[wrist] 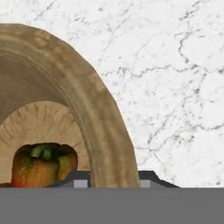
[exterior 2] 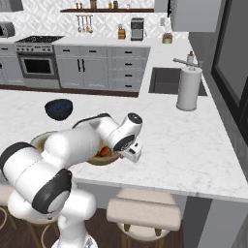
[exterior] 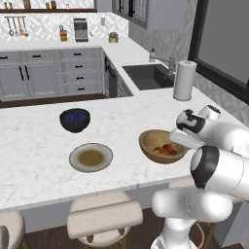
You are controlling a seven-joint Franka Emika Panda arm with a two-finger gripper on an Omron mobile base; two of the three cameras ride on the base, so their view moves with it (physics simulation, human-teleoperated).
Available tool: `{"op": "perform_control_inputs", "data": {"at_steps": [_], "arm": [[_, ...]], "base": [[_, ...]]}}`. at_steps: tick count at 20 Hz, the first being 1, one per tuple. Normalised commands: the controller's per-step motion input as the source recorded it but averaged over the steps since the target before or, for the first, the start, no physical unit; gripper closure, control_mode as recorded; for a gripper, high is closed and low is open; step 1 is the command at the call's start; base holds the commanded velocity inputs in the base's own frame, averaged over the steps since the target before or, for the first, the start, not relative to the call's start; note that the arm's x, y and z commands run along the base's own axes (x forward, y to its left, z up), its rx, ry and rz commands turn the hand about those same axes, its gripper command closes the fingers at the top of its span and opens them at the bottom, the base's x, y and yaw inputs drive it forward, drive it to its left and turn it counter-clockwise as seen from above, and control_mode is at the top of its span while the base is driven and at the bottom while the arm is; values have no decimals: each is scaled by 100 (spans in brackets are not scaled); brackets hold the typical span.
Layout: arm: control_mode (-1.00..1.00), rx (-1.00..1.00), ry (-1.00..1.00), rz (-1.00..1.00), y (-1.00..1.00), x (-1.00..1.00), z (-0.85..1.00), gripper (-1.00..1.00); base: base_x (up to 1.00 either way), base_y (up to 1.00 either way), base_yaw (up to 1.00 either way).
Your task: Pick the chicken drumstick and bell pepper from their plates and place them in the bowl. Then put the bowl in the fridge.
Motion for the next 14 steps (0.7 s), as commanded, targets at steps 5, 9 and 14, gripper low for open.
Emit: {"op": "perform_control_inputs", "data": {"at_steps": [5, 9, 14], "arm": [[-100, 1, 9, -31, 5, -6, 100, 100], [-100, 0, 18, -41, 19, 0, 95, 100], [-100, 0, 5, -56, 57, 5, 60, 100]], "base": [[0, 0, 0], [0, 0, 0], [0, 0, 0]]}}
